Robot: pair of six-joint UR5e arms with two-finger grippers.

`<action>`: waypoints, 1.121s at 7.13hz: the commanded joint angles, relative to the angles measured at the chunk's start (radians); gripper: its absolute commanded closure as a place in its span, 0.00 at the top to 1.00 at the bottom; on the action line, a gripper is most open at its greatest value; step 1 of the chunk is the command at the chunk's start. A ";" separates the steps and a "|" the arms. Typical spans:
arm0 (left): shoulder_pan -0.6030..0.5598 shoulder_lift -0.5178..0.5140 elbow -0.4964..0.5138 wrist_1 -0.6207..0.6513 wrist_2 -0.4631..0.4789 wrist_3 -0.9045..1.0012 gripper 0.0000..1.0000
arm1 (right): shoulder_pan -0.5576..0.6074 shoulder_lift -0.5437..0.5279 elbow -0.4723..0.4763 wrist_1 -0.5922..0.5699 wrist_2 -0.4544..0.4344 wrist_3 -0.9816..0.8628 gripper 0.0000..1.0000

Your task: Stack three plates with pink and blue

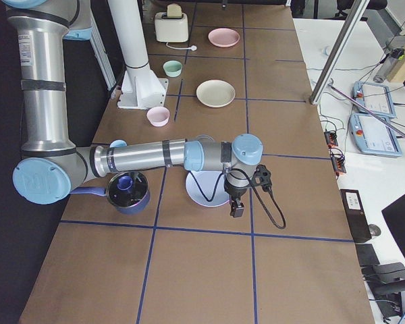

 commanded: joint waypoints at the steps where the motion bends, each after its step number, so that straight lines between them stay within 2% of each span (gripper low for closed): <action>1: 0.125 -0.007 0.115 -0.302 0.002 -0.314 1.00 | -0.012 0.003 -0.035 0.055 0.001 0.001 1.00; 2: 0.137 -0.030 0.160 -0.311 0.002 -0.329 1.00 | -0.014 0.001 -0.036 0.057 0.015 0.000 1.00; 4: 0.153 -0.095 0.249 -0.311 0.001 -0.329 0.89 | -0.014 0.001 -0.041 0.061 0.032 -0.008 1.00; 6: 0.169 -0.113 0.278 -0.340 -0.001 -0.329 0.60 | -0.041 0.003 -0.041 0.081 0.056 -0.005 1.00; 8: 0.200 -0.119 0.278 -0.343 -0.004 -0.329 0.22 | -0.042 -0.002 -0.036 0.087 0.065 -0.005 1.00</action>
